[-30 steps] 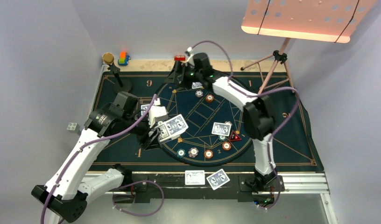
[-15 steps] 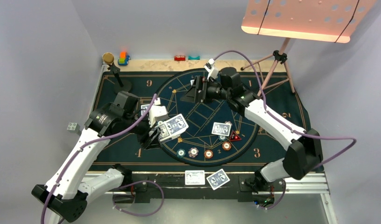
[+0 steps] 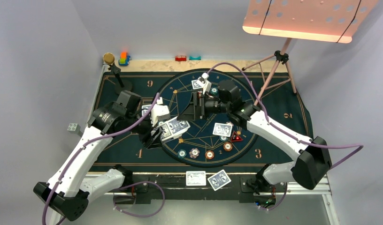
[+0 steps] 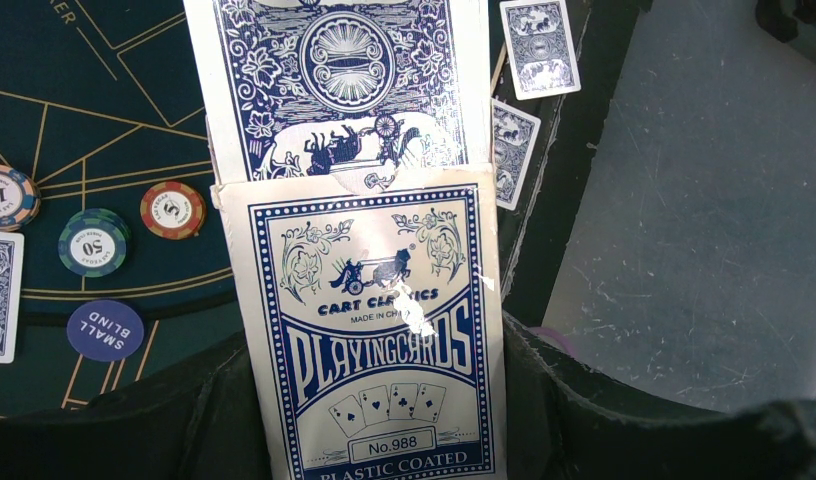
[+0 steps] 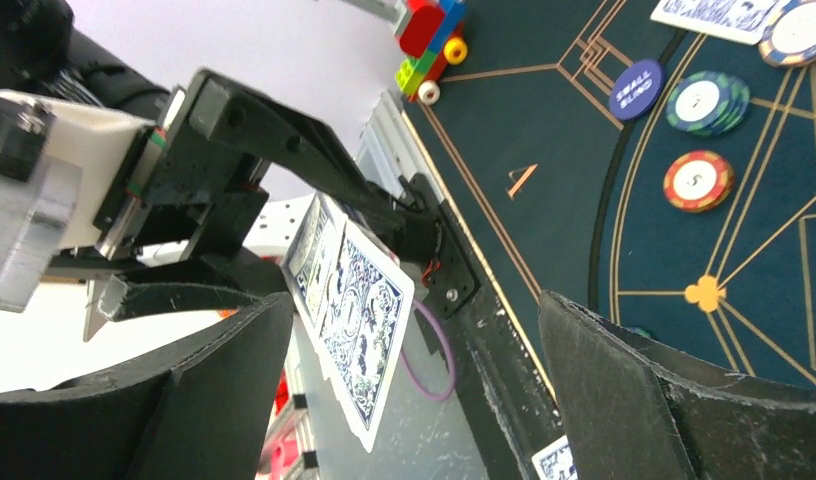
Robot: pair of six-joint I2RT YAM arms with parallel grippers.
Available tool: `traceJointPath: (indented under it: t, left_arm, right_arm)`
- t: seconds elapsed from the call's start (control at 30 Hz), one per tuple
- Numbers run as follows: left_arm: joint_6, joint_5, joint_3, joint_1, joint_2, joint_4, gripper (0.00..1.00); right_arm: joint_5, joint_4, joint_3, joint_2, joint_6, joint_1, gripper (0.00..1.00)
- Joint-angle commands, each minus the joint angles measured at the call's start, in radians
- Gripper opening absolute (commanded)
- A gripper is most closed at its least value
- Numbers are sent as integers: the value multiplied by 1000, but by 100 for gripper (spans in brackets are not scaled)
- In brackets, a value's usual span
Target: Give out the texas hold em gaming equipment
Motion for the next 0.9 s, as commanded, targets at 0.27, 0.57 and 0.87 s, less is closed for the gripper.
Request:
traceJointPath:
  t: [0.27,0.57,0.87]
  left_arm:
    - [-8,28,45,5,8,37,0]
    - [-7,26,45,5,3,33,0]
    - [-7,26,48,5,2,30,0]
  right_arm:
    - [-48,121,-26,24,39,55,98]
    - [-51,64,-15,54,10,64,81]
    - [-28,-32,21,45,-40,64,62]
